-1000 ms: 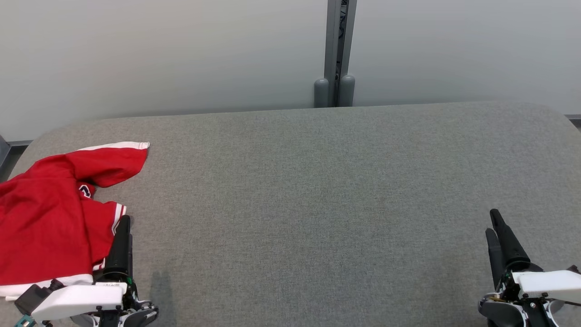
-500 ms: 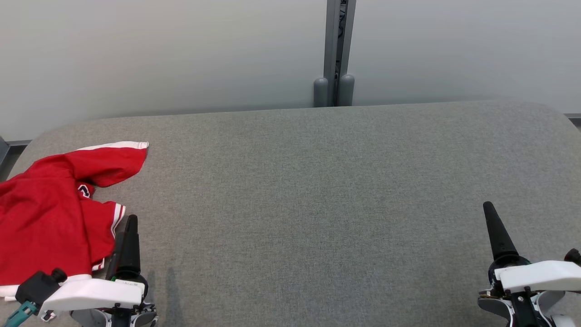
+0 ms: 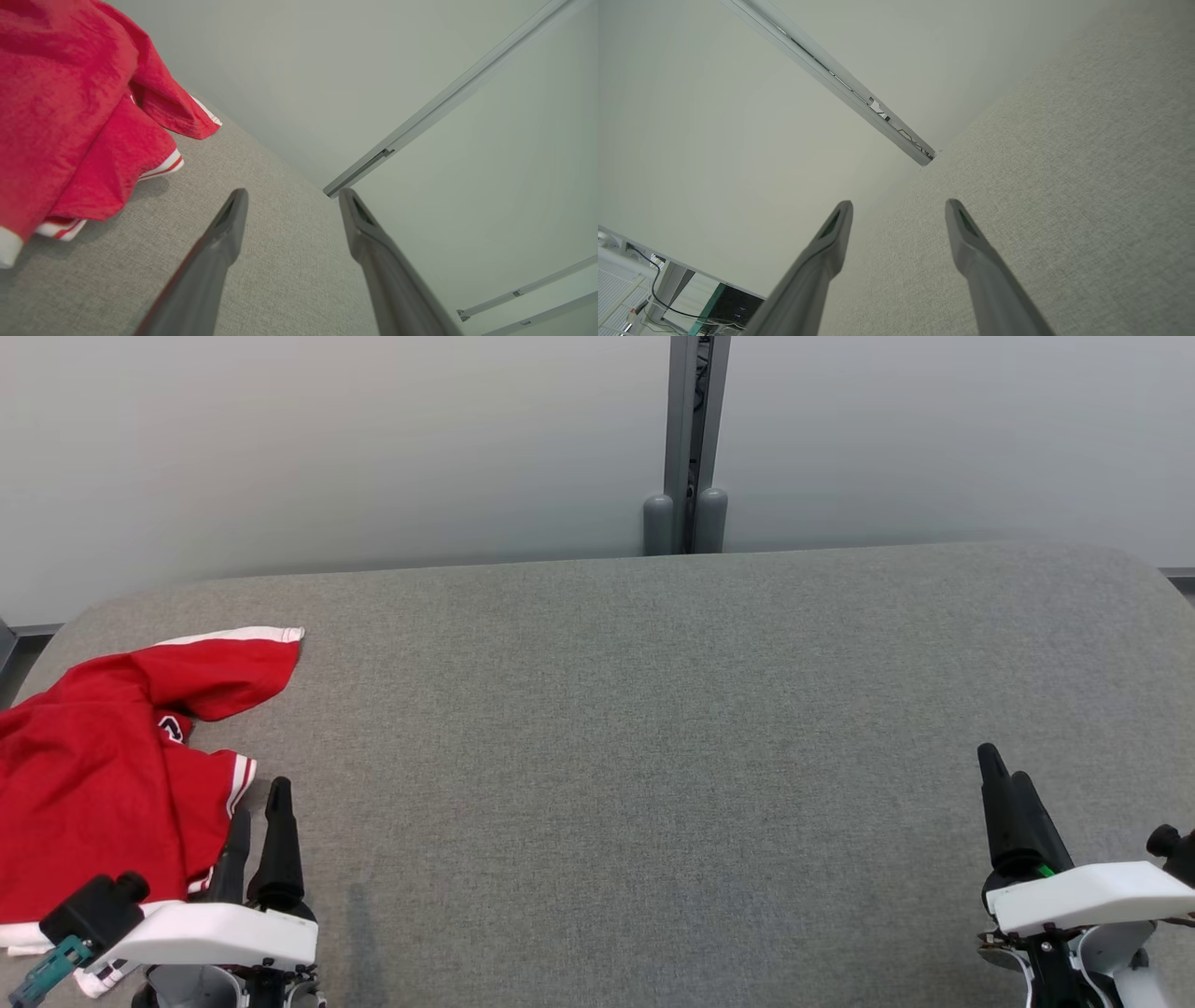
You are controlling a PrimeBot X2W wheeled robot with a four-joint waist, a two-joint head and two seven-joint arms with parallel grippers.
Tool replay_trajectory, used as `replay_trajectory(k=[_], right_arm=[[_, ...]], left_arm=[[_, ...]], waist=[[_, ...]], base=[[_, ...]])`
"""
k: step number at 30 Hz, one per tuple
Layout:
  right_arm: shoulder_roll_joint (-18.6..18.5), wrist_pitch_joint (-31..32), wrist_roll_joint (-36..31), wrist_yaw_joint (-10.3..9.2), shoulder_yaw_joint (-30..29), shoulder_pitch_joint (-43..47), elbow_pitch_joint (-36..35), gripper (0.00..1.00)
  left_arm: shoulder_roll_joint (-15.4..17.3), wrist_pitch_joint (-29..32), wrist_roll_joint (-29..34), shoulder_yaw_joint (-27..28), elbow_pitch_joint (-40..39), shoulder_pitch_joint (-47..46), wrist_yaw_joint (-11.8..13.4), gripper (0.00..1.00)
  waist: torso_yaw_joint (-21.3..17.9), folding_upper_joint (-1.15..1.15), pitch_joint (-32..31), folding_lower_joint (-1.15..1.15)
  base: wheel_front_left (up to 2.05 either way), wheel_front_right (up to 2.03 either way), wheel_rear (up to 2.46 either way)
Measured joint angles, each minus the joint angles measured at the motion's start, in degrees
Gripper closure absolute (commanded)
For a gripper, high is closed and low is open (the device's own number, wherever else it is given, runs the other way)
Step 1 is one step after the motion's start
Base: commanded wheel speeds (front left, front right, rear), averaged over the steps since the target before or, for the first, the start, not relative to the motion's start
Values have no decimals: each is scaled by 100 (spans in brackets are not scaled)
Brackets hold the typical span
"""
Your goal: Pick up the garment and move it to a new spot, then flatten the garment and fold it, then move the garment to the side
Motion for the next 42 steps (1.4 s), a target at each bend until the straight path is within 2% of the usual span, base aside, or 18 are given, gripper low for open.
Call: replay_trajectory(k=[20, 42], right_arm=[[1, -369, -1645, 1, 108, -74, 73, 0], [-38, -672, -2991, 1, 359, -100, 7, 0]], left_arm=[[75, -359, 1624, -245, 46, -34, 109, 0], [165, -666, 2829, -520, 187, -90, 286, 0]], waist=[[-28, 0, 0, 0], [-57, 0, -22, 0]], base=[[0, 0, 0], [0, 0, 0]])
